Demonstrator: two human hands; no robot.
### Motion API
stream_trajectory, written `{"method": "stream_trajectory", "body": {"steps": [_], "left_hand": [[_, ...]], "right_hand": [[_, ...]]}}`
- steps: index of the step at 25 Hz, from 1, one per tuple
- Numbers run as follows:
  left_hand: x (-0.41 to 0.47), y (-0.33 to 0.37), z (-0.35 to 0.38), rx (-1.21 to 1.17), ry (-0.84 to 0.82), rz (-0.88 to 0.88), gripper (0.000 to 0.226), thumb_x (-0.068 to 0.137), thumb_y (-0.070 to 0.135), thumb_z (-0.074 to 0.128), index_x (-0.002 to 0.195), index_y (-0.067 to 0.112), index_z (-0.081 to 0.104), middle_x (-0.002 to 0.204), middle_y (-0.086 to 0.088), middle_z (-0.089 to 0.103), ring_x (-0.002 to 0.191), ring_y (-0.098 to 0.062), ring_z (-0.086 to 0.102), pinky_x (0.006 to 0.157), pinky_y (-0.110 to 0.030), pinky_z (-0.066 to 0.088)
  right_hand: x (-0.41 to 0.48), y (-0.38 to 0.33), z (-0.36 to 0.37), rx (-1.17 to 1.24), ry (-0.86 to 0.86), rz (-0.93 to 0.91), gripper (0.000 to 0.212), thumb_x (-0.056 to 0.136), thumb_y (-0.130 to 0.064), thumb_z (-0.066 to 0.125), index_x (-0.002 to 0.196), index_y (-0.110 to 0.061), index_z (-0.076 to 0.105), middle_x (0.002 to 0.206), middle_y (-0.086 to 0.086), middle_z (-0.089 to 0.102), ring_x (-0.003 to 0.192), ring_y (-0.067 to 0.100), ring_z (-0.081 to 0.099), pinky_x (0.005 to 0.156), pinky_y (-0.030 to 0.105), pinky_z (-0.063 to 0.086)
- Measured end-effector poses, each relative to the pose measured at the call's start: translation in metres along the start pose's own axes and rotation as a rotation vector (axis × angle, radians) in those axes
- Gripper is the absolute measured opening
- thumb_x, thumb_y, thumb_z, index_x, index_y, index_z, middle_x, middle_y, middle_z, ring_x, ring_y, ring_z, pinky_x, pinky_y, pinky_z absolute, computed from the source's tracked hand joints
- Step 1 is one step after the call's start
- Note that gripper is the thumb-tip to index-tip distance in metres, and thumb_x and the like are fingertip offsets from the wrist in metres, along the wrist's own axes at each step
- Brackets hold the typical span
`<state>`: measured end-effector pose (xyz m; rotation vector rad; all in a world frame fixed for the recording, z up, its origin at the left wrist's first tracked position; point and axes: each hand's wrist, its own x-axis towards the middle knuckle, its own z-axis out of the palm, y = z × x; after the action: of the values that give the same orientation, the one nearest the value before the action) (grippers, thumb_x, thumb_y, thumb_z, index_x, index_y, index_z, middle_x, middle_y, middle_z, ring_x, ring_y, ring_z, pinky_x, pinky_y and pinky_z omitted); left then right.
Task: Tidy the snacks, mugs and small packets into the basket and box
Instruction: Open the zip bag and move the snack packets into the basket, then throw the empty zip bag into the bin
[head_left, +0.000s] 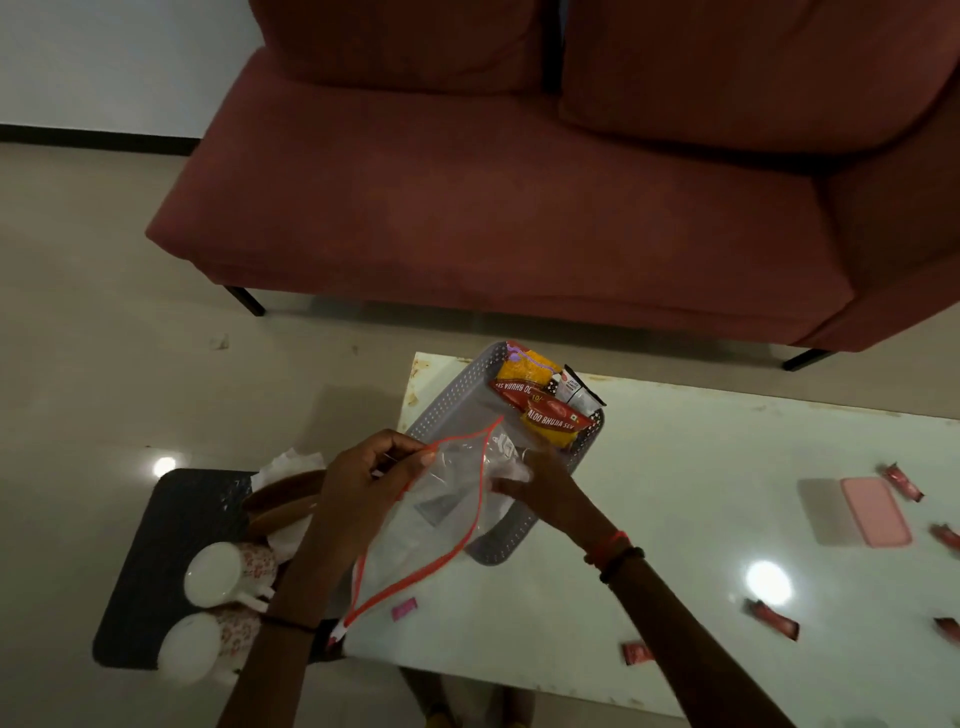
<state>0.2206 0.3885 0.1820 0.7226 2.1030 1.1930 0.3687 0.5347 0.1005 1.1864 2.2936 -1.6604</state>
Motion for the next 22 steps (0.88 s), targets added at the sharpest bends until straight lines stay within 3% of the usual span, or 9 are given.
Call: {"method": "stream_trajectory", "body": {"steps": [2, 5, 7, 10, 13, 15, 17, 19, 22], "left_hand": [[-0.013, 0.006, 0.001, 0.004, 0.034, 0.029, 0.012, 0.082, 0.018, 0.069, 0.075, 0.027, 0.068, 0.064, 0.011, 0.070, 0.059, 0.000, 0.059, 0.056, -0.007, 0.045], [-0.037, 0.009, 0.006, -0.043, 0.059, 0.007, 0.011, 0.082, 0.019, 0.069, 0.075, 0.027, 0.067, 0.077, 0.002, 0.071, 0.073, -0.017, 0.065, 0.069, -0.026, 0.054], [-0.053, 0.010, 0.011, -0.057, 0.048, -0.003, 0.017, 0.081, 0.014, 0.070, 0.074, 0.028, 0.066, 0.086, 0.000, 0.067, 0.086, -0.025, 0.065, 0.080, -0.045, 0.055], [-0.071, 0.008, 0.017, 0.044, -0.006, 0.048, 0.016, 0.074, 0.021, 0.076, 0.084, 0.027, 0.066, 0.102, 0.009, 0.059, 0.109, -0.024, 0.057, 0.095, -0.044, 0.049], [-0.091, 0.010, 0.021, 0.006, -0.306, -0.126, 0.099, 0.047, 0.068, 0.076, 0.129, 0.022, 0.048, 0.131, 0.011, 0.046, 0.127, -0.012, 0.043, 0.107, -0.035, 0.040], [-0.107, 0.005, 0.026, -0.131, -0.455, -0.266, 0.117, 0.034, 0.071, 0.079, 0.134, 0.025, 0.039, 0.127, 0.009, 0.054, 0.116, -0.007, 0.054, 0.100, -0.030, 0.047], [-0.128, 0.002, 0.031, -0.226, -0.508, -0.311, 0.078, 0.053, 0.039, 0.087, 0.120, 0.026, 0.050, 0.100, 0.009, 0.072, 0.091, -0.005, 0.069, 0.079, -0.022, 0.055], [-0.147, -0.002, 0.038, -0.226, -0.429, -0.303, 0.031, 0.081, 0.002, 0.067, 0.102, 0.022, 0.059, 0.075, 0.012, 0.076, 0.072, -0.006, 0.072, 0.061, -0.016, 0.055], [-0.184, -0.002, 0.047, -0.083, -0.381, -0.213, 0.020, 0.088, 0.011, 0.061, 0.085, 0.030, 0.065, 0.068, 0.012, 0.072, 0.069, -0.007, 0.065, 0.062, -0.016, 0.050]], "right_hand": [[-0.024, -0.001, -0.013, 0.342, 0.098, 0.090, 0.028, 0.084, -0.023, 0.072, 0.107, -0.010, 0.066, 0.107, 0.008, 0.067, 0.105, 0.027, 0.060, 0.078, 0.022, 0.052], [-0.063, -0.008, -0.035, 0.673, 0.072, 0.140, 0.023, 0.088, -0.011, 0.065, 0.110, -0.016, 0.061, 0.111, 0.007, 0.065, 0.100, 0.024, 0.064, 0.083, 0.038, 0.059], [-0.088, -0.015, -0.040, 0.884, 0.007, 0.106, 0.031, 0.091, -0.001, 0.055, 0.121, -0.009, 0.058, 0.109, 0.009, 0.067, 0.094, 0.022, 0.069, 0.076, 0.037, 0.061], [-0.123, -0.023, -0.043, 0.999, -0.104, 0.049, 0.036, 0.093, 0.003, 0.046, 0.127, -0.007, 0.056, 0.110, 0.011, 0.068, 0.096, 0.024, 0.067, 0.078, 0.036, 0.059], [-0.155, -0.025, -0.043, 1.123, -0.265, -0.014, 0.042, 0.085, 0.003, 0.051, 0.121, -0.015, 0.060, 0.110, 0.008, 0.072, 0.097, 0.022, 0.070, 0.078, 0.035, 0.061], [-0.171, -0.025, -0.040, 1.143, -0.326, -0.036, 0.044, 0.079, 0.003, 0.054, 0.119, -0.015, 0.061, 0.108, 0.008, 0.072, 0.097, 0.023, 0.071, 0.079, 0.035, 0.061], [-0.189, -0.023, -0.037, 1.093, -0.324, -0.029, 0.044, 0.080, 0.006, 0.055, 0.120, -0.012, 0.060, 0.110, 0.012, 0.070, 0.100, 0.028, 0.068, 0.085, 0.039, 0.060], [-0.206, -0.020, -0.030, 0.912, -0.216, -0.034, 0.033, 0.083, 0.009, 0.059, 0.107, -0.014, 0.063, 0.105, 0.011, 0.070, 0.096, 0.022, 0.068, 0.084, 0.034, 0.060], [-0.235, -0.010, -0.014, 0.341, 0.075, -0.090, 0.027, 0.077, -0.005, 0.076, 0.075, -0.027, 0.060, 0.081, -0.005, 0.064, 0.072, 0.000, 0.062, 0.067, 0.010, 0.044]]}}
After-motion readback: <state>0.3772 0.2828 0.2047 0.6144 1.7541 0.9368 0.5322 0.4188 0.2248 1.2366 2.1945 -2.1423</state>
